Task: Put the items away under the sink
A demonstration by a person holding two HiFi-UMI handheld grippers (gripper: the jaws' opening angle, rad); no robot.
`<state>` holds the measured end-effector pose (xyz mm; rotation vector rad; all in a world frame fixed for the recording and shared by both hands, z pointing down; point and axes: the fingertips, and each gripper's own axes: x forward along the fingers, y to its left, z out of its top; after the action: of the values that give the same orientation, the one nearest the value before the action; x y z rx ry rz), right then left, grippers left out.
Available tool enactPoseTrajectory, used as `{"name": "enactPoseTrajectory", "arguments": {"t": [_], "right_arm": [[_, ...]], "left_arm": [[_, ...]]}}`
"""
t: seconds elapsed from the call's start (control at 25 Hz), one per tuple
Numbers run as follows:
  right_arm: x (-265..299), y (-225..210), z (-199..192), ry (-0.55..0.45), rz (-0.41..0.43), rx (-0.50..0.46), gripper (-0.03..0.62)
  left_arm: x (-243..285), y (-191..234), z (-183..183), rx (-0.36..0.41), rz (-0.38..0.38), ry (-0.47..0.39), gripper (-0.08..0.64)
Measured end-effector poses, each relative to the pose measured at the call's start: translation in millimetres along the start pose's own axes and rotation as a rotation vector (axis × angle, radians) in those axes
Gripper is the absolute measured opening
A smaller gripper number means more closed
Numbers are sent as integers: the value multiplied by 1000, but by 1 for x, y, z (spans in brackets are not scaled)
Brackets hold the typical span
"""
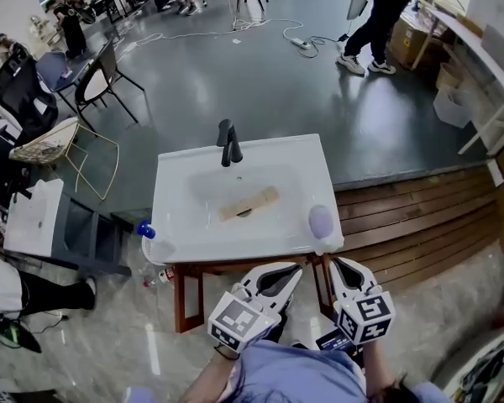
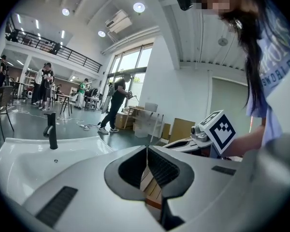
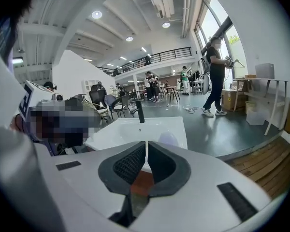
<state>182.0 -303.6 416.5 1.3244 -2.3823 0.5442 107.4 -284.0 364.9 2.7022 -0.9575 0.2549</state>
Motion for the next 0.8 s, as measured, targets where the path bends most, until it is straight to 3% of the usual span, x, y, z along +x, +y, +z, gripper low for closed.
{"name": "enactPoseTrajectory", "arguments": {"t": [0.16,0.24,0.28,0.56,0.8], "right_arm": [[27,-11,-3,42,18,-33,26],[41,-13,-8,75,45,-45,175],[48,-16,-10,91,51,-51,208],[96,-41,-23,161,42,-65,329],[131,-65,-33,262,19,-119,386]], "left_arm": [[10,17,-1,8,-10,10,17],[14,25,-3,7,-17,16,17],[16,28,-4,5,-21,18,17],[27,49,-10,-18,-33,35,17],[36,62,-16,-36,-41,49,18]]}}
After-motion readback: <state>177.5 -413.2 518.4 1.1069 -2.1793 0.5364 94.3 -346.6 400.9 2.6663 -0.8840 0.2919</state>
